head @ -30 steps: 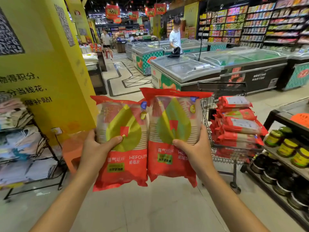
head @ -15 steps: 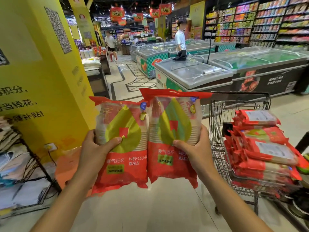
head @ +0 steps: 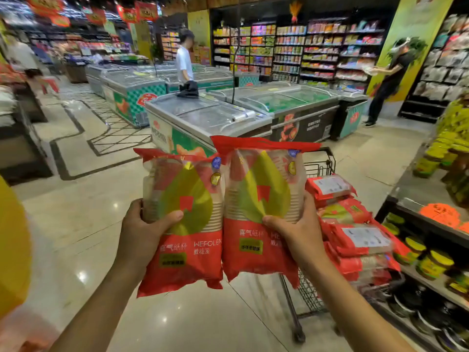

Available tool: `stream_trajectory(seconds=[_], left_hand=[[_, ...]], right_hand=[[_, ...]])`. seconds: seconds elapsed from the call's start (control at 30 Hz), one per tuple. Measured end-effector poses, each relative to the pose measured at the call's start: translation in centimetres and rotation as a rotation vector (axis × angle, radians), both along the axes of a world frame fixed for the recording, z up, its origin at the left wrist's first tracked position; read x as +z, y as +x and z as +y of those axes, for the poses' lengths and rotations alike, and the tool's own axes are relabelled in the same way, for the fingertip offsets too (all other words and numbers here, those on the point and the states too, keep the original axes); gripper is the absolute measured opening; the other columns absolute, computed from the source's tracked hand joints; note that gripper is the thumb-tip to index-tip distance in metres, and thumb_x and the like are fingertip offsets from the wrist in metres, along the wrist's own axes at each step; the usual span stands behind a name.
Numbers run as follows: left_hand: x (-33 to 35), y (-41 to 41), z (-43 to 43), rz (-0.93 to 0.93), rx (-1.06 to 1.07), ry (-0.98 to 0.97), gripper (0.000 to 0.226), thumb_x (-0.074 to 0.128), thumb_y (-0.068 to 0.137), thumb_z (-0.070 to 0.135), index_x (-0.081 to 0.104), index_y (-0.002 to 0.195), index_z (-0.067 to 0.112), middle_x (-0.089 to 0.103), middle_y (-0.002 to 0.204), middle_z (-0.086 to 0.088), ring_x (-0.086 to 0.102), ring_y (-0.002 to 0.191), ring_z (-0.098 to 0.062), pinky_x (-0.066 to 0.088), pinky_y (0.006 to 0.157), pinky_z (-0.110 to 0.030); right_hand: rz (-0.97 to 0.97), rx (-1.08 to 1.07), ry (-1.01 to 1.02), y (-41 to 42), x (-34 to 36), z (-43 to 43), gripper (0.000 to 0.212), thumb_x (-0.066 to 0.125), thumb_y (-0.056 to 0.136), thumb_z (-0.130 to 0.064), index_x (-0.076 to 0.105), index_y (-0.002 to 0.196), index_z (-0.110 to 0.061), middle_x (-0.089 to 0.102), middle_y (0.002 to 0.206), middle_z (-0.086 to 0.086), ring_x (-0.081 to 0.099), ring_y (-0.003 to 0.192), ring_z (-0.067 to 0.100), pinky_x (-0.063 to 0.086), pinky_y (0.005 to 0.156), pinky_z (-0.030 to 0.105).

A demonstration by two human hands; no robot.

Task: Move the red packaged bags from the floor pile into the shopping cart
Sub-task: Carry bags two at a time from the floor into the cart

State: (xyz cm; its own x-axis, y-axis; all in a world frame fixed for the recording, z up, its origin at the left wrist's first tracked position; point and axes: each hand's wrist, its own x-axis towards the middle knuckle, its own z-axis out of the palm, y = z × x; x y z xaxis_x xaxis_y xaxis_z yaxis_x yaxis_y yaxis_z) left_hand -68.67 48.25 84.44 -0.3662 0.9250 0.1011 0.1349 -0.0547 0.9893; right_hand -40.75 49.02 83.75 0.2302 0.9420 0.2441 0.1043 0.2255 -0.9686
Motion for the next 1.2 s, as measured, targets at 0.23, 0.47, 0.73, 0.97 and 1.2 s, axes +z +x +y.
stream_trajectory(seconds=[0.23,0.47,0.73,0.97,1.2], left_hand=[[-2.1,4.7,11.8,-0.002,-0.256,-0.056,0.071,0.086,0.048,0.058,0.062,0.108,0.029,0.075,0.103,0.0,0.076,0.086,-0.022,0.063,0.074,-0.048],[-2.9,14.2,23.0,0.049,-0.458,-0.069,0.074,0.087,0.053,0.047,0.06,0.118,0.023,0.074,0.106,0.001,0.075,0.089,-0.021,0.06,0.069,-0.039],[-2.7,24.0,35.3,0.149,-0.606,-0.074,0.067,0.09,0.052,0.046,0.06,0.109,0.028,0.074,0.102,-0.001,0.074,0.087,-0.022,0.061,0.073,-0.043],[-6.6,35.0,42.7,0.164,-0.869,-0.193,0.062,0.096,0.06,0.031,0.061,0.11,0.02,0.076,0.096,-0.006,0.076,0.078,-0.024,0.061,0.067,-0.042],[-12.7,46.6,50.7,0.186,-1.201,-0.312,0.06,0.093,0.067,0.032,0.059,0.117,0.023,0.076,0.101,-0.007,0.077,0.079,-0.027,0.063,0.071,-0.05]], right_hand=[[0.006,-0.239,-0.083,4.6,-2.2,5.0,0.085,0.089,0.056,-0.034,0.048,0.131,-0.036,0.068,0.118,-0.008,0.069,0.104,0.013,0.059,0.089,0.047],[0.084,-0.448,-0.099,11.8,-5.0,11.6,0.083,0.088,0.056,-0.032,0.049,0.129,-0.032,0.068,0.117,-0.007,0.069,0.101,0.009,0.057,0.084,0.034],[0.18,-0.566,-0.126,19.3,-7.3,20.1,0.084,0.088,0.056,-0.034,0.048,0.129,-0.035,0.068,0.117,-0.01,0.068,0.101,0.007,0.057,0.089,0.04],[0.231,-0.815,-0.26,26.2,-10.2,21.4,0.071,0.092,0.062,-0.032,0.051,0.119,-0.043,0.067,0.116,-0.006,0.069,0.101,0.015,0.058,0.086,0.046],[0.385,-1.097,-0.367,30.8,-13.1,23.6,0.063,0.084,0.078,-0.009,0.048,0.128,-0.022,0.068,0.11,0.005,0.074,0.077,0.014,0.059,0.057,0.031]])
